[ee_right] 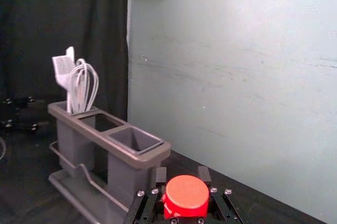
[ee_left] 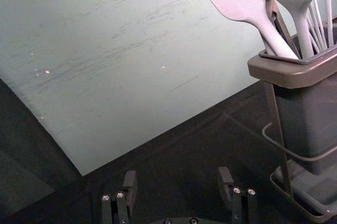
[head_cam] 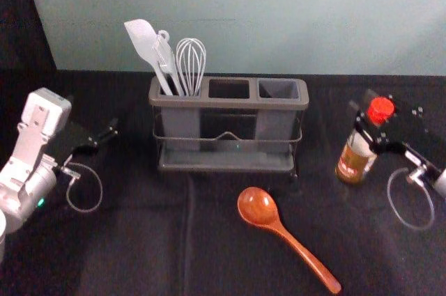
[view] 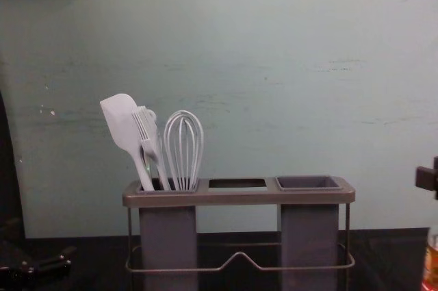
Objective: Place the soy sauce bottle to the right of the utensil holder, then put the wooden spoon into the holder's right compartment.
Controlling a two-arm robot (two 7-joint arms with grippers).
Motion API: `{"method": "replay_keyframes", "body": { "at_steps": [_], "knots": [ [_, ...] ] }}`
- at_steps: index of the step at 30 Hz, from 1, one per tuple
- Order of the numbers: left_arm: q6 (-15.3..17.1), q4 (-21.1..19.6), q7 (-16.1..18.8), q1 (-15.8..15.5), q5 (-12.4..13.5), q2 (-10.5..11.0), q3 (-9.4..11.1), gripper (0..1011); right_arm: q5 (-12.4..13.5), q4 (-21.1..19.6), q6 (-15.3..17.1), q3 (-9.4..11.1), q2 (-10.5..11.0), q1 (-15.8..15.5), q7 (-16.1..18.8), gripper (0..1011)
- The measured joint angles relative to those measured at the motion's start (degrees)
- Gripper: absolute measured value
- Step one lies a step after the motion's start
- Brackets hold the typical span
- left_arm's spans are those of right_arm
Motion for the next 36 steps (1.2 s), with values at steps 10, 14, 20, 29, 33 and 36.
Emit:
{"method": "replay_keyframes", "body": {
  "at_steps": [10, 14, 20, 29, 33, 36],
  "knots": [
    [0.0, 0.0, 0.0, 0.0, 0.0, 0.0, 0.0, 1005, -1.2, 6.39, 1.78, -1.48, -4.3, 5.97, 1.32, 369],
    [0.0, 0.0, 0.0, 0.0, 0.0, 0.0, 0.0, 1005, -1.15, 7.83, 1.82, -1.7, -5.09, 6.91, 1.77, 369],
    [0.0, 0.0, 0.0, 0.0, 0.0, 0.0, 0.0, 1005, -1.43, 10.06, 1.64, -2.22, -6.21, 8.51, 2.21, 369],
    [0.0, 0.0, 0.0, 0.0, 0.0, 0.0, 0.0, 1005, -2.31, 12.55, 1.12, -2.83, -7.45, 10.42, 2.6, 367],
    [0.0, 0.0, 0.0, 0.0, 0.0, 0.0, 0.0, 1005, -2.6, 13.38, 0.83, -3.12, -7.96, 11.02, 2.76, 369],
    [0.0, 0.0, 0.0, 0.0, 0.0, 0.0, 0.0, 1005, -2.77, 13.97, 0.72, -3.35, -8.31, 11.4, 2.86, 369]
  ]
}}
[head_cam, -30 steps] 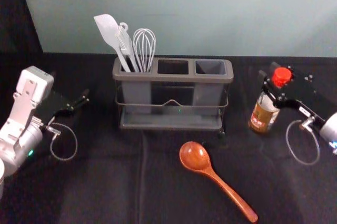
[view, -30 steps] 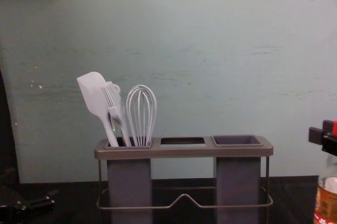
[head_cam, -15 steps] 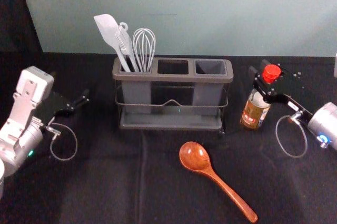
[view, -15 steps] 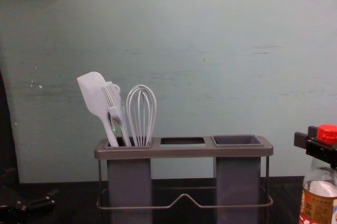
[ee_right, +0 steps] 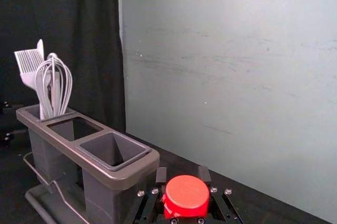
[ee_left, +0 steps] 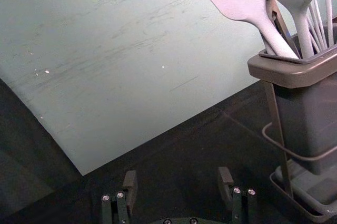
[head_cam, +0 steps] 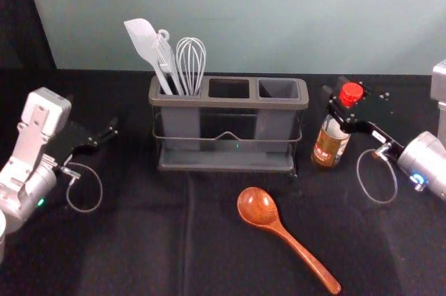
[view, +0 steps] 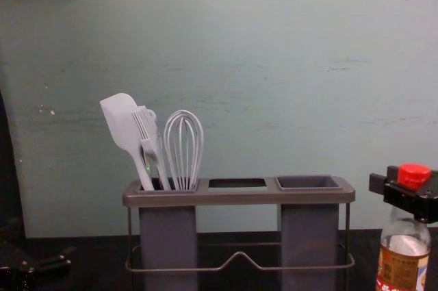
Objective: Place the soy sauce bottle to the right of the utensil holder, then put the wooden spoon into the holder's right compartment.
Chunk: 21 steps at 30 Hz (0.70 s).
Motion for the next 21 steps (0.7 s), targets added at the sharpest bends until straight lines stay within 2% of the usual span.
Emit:
{"method": "replay_keyframes", "body": {
  "at_steps": [6, 19, 21],
  "knots": [
    [0.0, 0.0, 0.0, 0.01, 0.0, 0.0, 0.0, 1005, -0.75, 0.99, 0.0, -0.46, -0.34, 0.41, -0.01, 369],
    [0.0, 0.0, 0.0, 0.0, 0.0, 0.0, 0.0, 1005, -0.65, 0.81, 0.01, -0.39, -0.29, 0.34, -0.05, 369],
    [0.0, 0.0, 0.0, 0.0, 0.0, 0.0, 0.0, 1005, -0.61, 0.76, 0.0, -0.36, -0.28, 0.34, -0.06, 410]
  ]
}}
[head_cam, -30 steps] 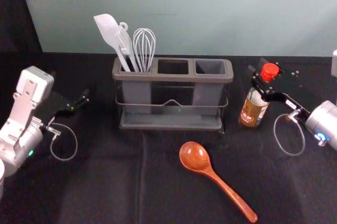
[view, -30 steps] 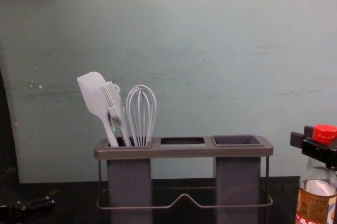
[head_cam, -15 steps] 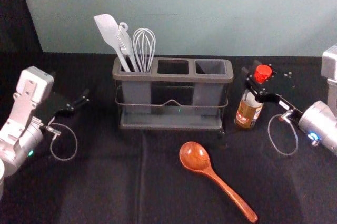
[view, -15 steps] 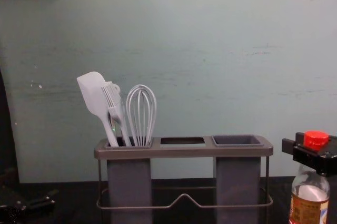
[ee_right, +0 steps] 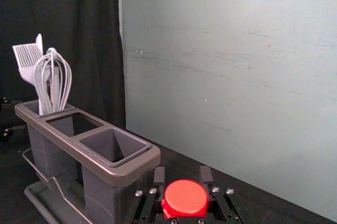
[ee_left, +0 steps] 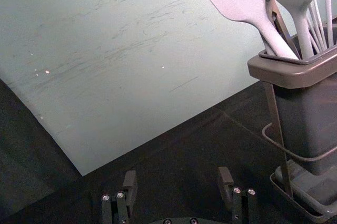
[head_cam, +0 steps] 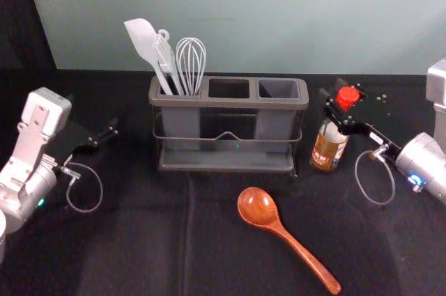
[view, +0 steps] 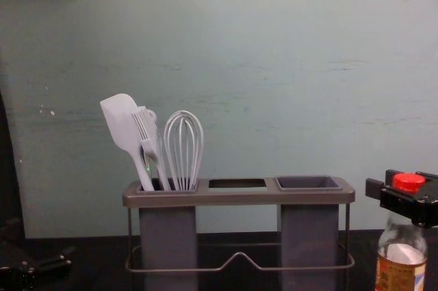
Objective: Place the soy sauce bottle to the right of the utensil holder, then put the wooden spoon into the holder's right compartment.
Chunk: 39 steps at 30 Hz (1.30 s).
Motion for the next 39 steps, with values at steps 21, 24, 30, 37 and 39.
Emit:
{"method": "replay_keyframes", "body": {
  "at_steps": [21, 24, 30, 37, 39],
  "knots": [
    [0.0, 0.0, 0.0, 0.0, 0.0, 0.0, 0.0, 1005, 0.12, -0.14, 0.05, 0.05, 0.05, -0.07, -0.07, 1002],
    [0.0, 0.0, 0.0, 0.0, 0.0, 0.0, 0.0, 1005, 0.11, -0.16, 0.05, 0.04, 0.08, -0.07, -0.04, 1000],
    [0.0, 0.0, 0.0, 0.0, 0.0, 0.0, 0.0, 1005, 0.06, -1.41, 0.1, 0.27, 0.44, -0.3, -0.03, 1000],
    [0.0, 0.0, 0.0, 0.0, 0.0, 0.0, 0.0, 1005, 0.28, -4.8, 0.66, 1.18, 1.22, -1.42, -0.52, 1000],
    [0.0, 0.0, 0.0, 0.0, 0.0, 0.0, 0.0, 1005, 0.32, -6.01, 1.03, 1.51, 1.53, -1.85, -0.84, 1000]
  ]
}}
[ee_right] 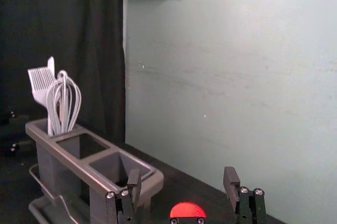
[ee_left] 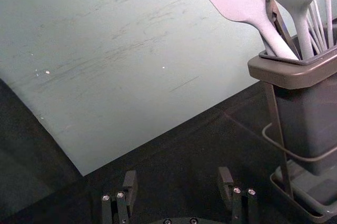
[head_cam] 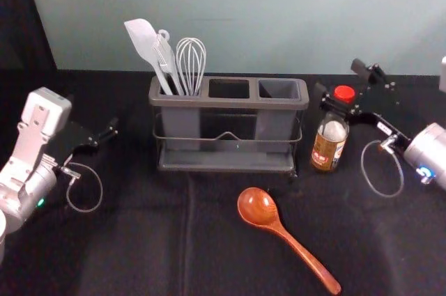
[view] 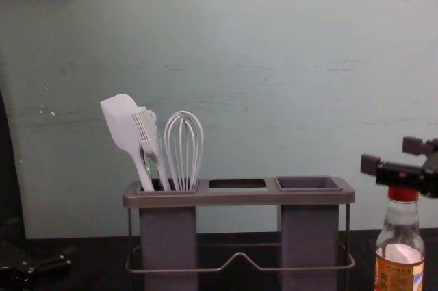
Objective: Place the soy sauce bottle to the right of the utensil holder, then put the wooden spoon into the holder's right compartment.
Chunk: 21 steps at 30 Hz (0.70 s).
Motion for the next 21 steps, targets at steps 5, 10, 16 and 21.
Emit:
{"method": "replay_keyframes", "body": {
  "at_steps": [5, 10, 16, 21],
  "knots": [
    [0.0, 0.0, 0.0, 0.0, 0.0, 0.0, 0.0, 1005, 0.33, -4.83, 1.15, 1.49, 1.24, -2.18, -1.19, 1000],
    [0.0, 0.0, 0.0, 0.0, 0.0, 0.0, 0.0, 1005, 1.11, -10.2, 1.87, 3.34, 2.74, -5.17, -1.85, 1000],
    [-0.01, 0.0, 0.0, 0.0, 0.0, 0.0, 0.0, 1005, 2.89, -15.84, 3.18, 4.65, 4.34, -8.35, -1.5, 1000],
    [0.0, 0.0, 0.0, 0.01, 0.0, 0.0, 0.0, 1005, 5.6, -21.31, 8.29, 5.1, 5.69, -10.9, -1.78, 1000]
  ]
}}
